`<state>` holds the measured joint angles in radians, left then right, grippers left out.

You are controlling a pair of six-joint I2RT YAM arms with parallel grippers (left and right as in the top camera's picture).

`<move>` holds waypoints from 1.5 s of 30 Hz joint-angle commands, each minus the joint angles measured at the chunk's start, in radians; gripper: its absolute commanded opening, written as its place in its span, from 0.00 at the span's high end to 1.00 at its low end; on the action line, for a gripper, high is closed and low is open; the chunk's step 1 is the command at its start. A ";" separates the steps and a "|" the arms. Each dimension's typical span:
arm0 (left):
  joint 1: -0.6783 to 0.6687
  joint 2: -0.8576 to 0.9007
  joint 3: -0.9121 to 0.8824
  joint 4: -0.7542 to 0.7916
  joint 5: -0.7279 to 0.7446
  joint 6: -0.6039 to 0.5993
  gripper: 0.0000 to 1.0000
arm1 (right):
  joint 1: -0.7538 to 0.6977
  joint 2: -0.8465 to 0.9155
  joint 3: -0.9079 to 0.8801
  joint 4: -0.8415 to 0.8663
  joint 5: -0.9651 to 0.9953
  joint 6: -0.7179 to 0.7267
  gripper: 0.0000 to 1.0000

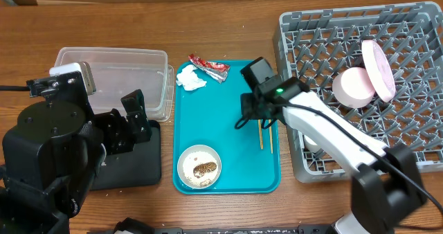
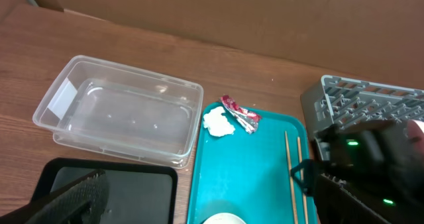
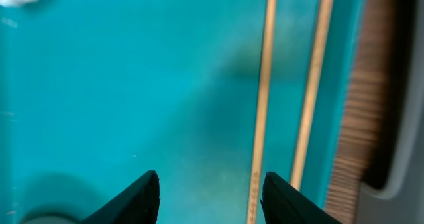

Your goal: Sort waste into correct bins and load items into the dishwasher

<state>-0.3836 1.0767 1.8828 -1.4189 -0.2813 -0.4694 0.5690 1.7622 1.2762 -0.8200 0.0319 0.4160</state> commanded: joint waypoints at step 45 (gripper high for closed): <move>0.004 0.003 0.002 0.000 -0.014 -0.010 0.00 | -0.143 0.027 0.192 -0.106 -0.128 -0.183 0.96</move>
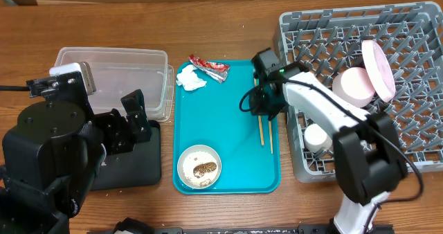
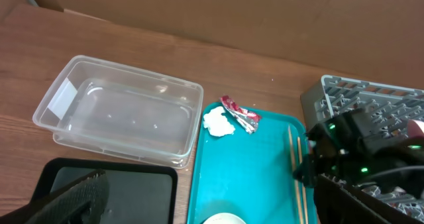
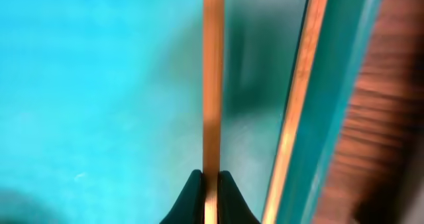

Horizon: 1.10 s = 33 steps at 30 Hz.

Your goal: Sort waste into correct bins and load items into the dishwasher

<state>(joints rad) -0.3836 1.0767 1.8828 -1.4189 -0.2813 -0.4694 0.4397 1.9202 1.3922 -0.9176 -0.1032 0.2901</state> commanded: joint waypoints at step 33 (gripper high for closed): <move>0.004 0.003 0.002 0.001 -0.014 -0.010 0.00 | 0.020 -0.220 0.091 -0.101 0.152 -0.222 0.54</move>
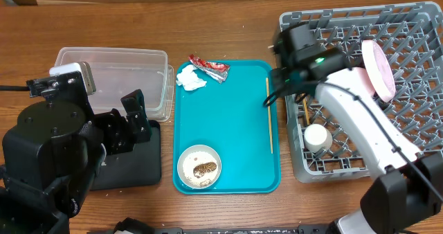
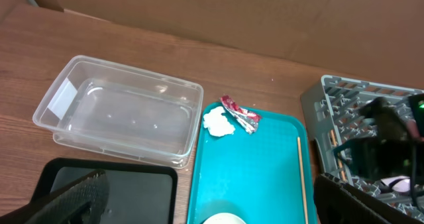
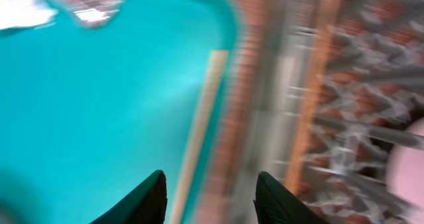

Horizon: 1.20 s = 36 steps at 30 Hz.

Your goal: Sort waste into correct bins and load items into the dishwasher

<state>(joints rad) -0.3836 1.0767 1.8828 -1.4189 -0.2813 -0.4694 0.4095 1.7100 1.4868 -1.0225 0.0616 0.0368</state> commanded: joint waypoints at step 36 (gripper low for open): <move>0.004 0.003 0.002 0.000 -0.014 -0.010 0.00 | 0.113 0.310 -0.115 0.144 -0.060 0.147 0.96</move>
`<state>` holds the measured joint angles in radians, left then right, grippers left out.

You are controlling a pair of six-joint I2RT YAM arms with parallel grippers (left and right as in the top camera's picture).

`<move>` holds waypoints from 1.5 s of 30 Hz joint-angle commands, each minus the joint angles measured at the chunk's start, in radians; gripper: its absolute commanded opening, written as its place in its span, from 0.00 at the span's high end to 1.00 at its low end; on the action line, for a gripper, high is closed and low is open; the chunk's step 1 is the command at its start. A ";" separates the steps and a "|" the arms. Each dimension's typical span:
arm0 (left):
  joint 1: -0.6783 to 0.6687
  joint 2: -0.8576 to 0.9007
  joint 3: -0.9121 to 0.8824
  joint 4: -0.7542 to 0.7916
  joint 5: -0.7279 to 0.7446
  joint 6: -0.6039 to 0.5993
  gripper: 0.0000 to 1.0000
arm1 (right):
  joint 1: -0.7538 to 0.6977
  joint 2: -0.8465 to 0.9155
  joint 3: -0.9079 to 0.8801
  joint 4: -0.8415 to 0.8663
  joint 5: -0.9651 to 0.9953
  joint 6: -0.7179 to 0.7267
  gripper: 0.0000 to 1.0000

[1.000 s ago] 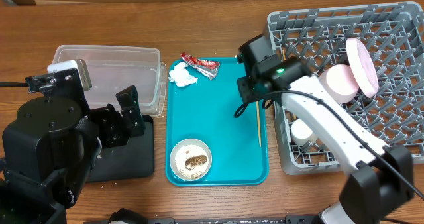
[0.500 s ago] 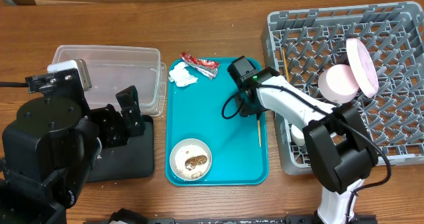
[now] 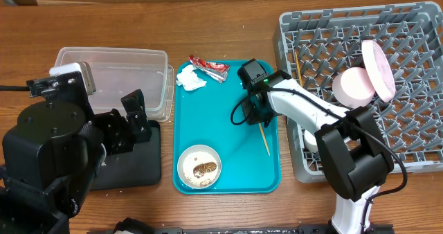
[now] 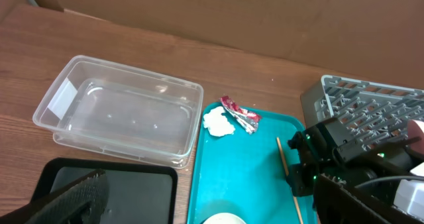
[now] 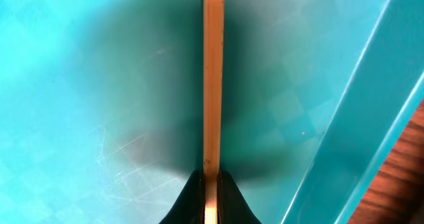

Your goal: Sort waste into correct bins and load items into the dishwasher

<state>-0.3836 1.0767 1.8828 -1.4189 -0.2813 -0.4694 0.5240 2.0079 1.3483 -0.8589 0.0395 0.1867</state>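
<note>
A teal tray (image 3: 208, 123) holds one wooden chopstick (image 3: 264, 140), lying slanted near its right side. My right gripper (image 3: 253, 111) is down on the tray, shut on that chopstick (image 5: 212, 85), which runs straight up between its fingertips (image 5: 196, 187). In the left wrist view the chopstick (image 4: 286, 171) sits beside the right arm. Also on the tray are a white bowl with food scraps (image 3: 199, 167), a crumpled napkin (image 3: 191, 79) and a red wrapper (image 3: 209, 68). My left gripper (image 4: 210, 184) stands open and empty, back over the black bin.
A clear plastic bin (image 3: 114, 75) stands left of the tray, with a black bin (image 3: 138, 172) in front of it. The grey dish rack (image 3: 415, 151) on the right holds a pink bowl (image 3: 353, 87), a pink plate (image 3: 378, 68) and a white cup (image 3: 315, 138).
My right gripper was open at the rack's left edge. It is now down on the tray, shut on the remaining chopstick, which has shifted left and slanted. The left arm has not moved.
My right gripper hung open over two chopsticks on the tray. Then it was shut on one. Then it stood open at the rack, with one chopstick in the rack and one left on the tray. Now it grips the second.
</note>
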 commanded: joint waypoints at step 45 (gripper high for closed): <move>0.004 0.013 0.002 0.000 -0.014 -0.010 0.00 | -0.160 -0.507 0.311 -0.192 -0.150 -0.134 0.18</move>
<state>-0.3836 1.0851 1.8828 -1.4185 -0.2813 -0.4694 0.3244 1.6367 1.6066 -1.0477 0.0269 0.0624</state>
